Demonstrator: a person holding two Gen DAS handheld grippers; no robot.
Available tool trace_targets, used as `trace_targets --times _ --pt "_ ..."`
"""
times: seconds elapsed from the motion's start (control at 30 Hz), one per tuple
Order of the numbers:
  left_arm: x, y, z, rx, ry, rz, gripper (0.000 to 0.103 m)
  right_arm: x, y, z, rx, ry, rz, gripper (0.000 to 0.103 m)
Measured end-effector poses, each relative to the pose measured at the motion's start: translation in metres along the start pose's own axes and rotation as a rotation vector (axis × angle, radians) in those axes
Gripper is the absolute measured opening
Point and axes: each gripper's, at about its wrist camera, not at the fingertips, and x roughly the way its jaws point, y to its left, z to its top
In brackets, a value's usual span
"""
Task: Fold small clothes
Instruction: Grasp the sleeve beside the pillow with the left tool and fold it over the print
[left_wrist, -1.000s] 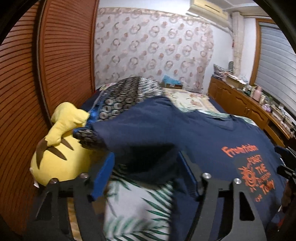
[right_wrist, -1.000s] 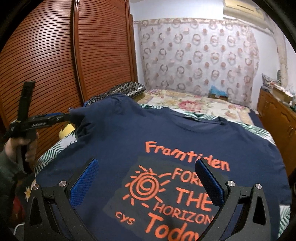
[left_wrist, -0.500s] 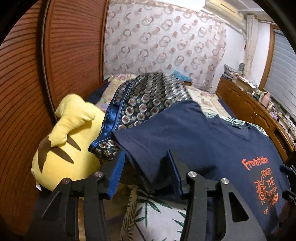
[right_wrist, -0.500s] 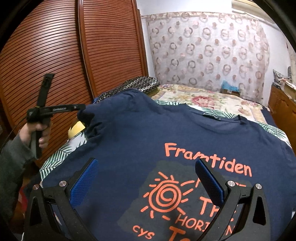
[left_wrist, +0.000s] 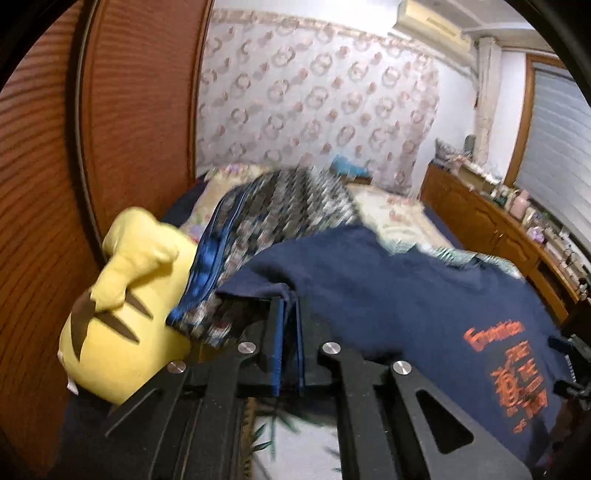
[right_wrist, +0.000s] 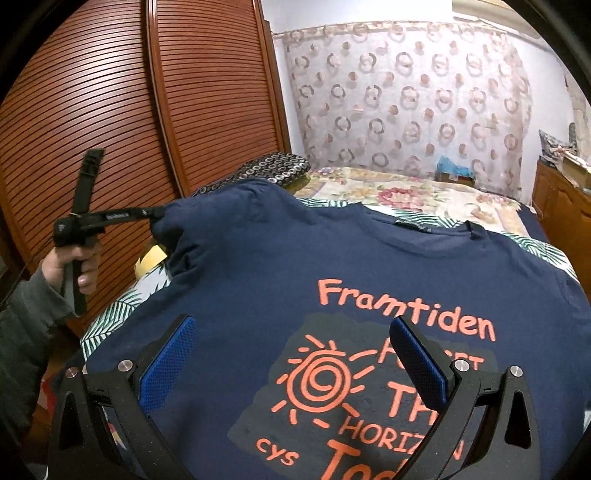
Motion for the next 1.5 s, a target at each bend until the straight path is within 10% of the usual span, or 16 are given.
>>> trace_targets --times 0.33,0.67,0.93,1.17,1.27,1.5 --pt "-0.013 -0.088 0.042 0.127 -0.062 -0.157 0.006 -0.019 -0.01 -0.007 0.036 -0.045 -0.051 0.103" --pt "0.013 -0.162 0.026 0.241 0.048 -0.249 0.007 -0.027 -0.007 -0.015 0.09 -0.053 -0.089 0.103" --pt "-0.012 -0.166 0.002 0.271 0.018 -0.252 0.042 -0.023 0.004 -0.012 0.095 -0.052 -0.103 0.103" --pt "-0.031 -0.146 -0.011 0.271 -0.023 -0.199 0.046 -0.005 0.001 0.003 0.069 -0.036 -0.093 0.103" --pt "-0.038 -0.136 -0.019 0.252 -0.045 -0.182 0.08 0.005 -0.003 0.011 0.055 -0.019 -0.075 0.101" --pt "-0.042 -0.12 -0.034 0.209 -0.066 -0.12 0.082 0.048 -0.008 0.048 -0.008 0.028 -0.036 0.079"
